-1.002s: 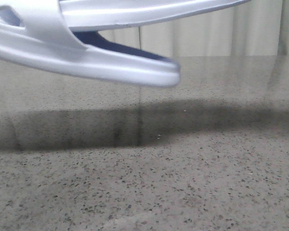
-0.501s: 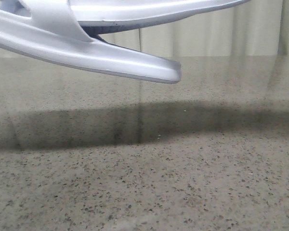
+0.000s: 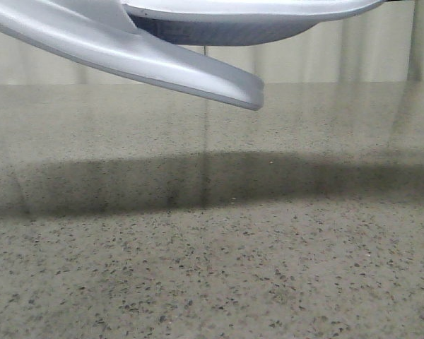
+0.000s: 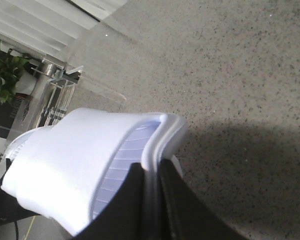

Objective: Insert blue slippers together front up

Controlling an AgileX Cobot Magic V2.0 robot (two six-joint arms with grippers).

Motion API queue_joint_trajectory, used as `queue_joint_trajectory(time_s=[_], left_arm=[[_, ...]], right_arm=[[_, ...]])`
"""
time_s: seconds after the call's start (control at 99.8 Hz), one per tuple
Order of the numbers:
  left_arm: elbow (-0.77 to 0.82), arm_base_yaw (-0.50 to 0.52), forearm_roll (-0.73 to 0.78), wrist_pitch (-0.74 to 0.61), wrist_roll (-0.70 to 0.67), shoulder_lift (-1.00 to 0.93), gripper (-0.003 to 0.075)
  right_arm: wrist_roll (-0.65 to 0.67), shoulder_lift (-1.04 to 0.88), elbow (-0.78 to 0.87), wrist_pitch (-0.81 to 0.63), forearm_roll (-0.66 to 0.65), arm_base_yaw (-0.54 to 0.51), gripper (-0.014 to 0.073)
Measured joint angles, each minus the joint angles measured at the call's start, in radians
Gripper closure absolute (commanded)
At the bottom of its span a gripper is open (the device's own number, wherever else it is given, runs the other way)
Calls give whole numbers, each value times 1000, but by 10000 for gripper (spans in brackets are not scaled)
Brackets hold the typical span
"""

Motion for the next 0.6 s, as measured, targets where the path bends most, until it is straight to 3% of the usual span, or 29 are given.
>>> queue_joint_trajectory(time_s=[0.421,0.501,0.601], left_arm=[[0,0,-2,0,0,0,704],[0,0,-2,0,2,0,704],[0,0,-2,4,2,0,704]], right_arm=[[-143,0,0,3,86,-5,690],[-179,0,0,-15,86,-5,626],[-216,-4,0,-49,69,-1,479]])
